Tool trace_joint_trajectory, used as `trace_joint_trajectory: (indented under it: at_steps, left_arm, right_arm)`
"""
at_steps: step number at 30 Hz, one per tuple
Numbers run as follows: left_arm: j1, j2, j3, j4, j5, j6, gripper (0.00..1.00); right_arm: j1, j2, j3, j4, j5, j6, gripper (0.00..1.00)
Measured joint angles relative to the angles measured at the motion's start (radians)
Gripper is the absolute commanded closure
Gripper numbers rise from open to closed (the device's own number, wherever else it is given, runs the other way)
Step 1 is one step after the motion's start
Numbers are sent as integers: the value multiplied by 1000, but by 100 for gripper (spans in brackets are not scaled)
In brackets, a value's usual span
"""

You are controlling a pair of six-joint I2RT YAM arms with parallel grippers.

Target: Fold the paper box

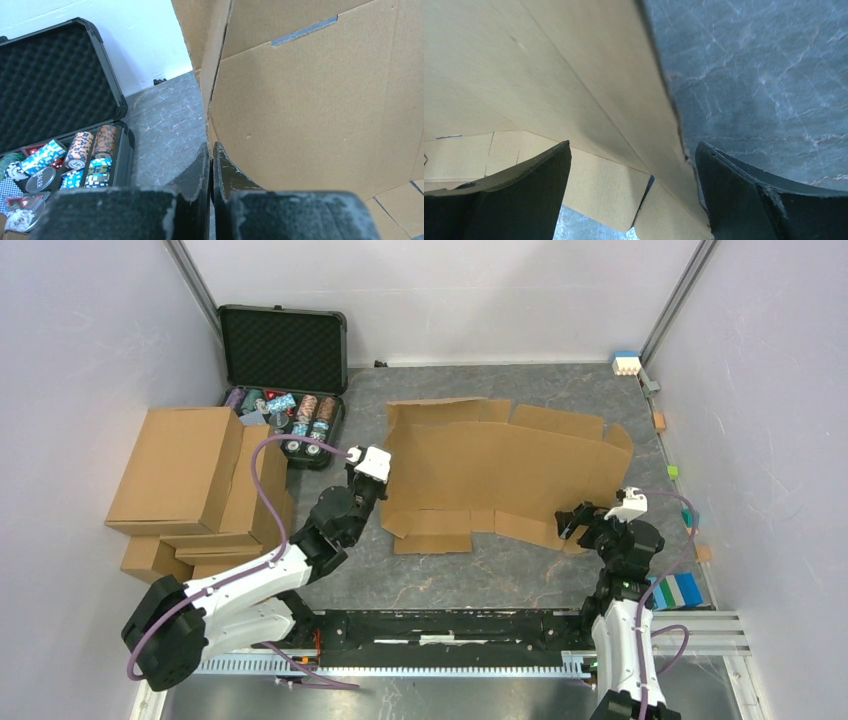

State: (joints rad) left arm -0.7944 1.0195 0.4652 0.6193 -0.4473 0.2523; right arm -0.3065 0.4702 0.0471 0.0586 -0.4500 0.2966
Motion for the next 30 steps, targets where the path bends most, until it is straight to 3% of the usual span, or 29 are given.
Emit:
trace_joint_trajectory:
  at_steps: [8, 13, 17, 20, 30]
  left_arm:
    - [0, 0, -29, 27, -6, 0, 96]
    - [0, 0, -30, 27, -21, -6, 96]
    - [0, -2, -30, 26, -32, -24, 95]
    - [1, -18, -32, 27, -49, -42, 94]
    - [0, -44, -40, 48, -57, -89, 93]
  right_arm:
    - [2, 8, -25, 48, -39, -7, 58]
    - [3, -95, -21, 26, -51, -7, 78]
    - [3, -124, 11, -12, -84, 1, 89]
    - [3, -124, 46, -23, -133, 14, 92]
    - [7, -69, 252, -48, -282, 221, 91]
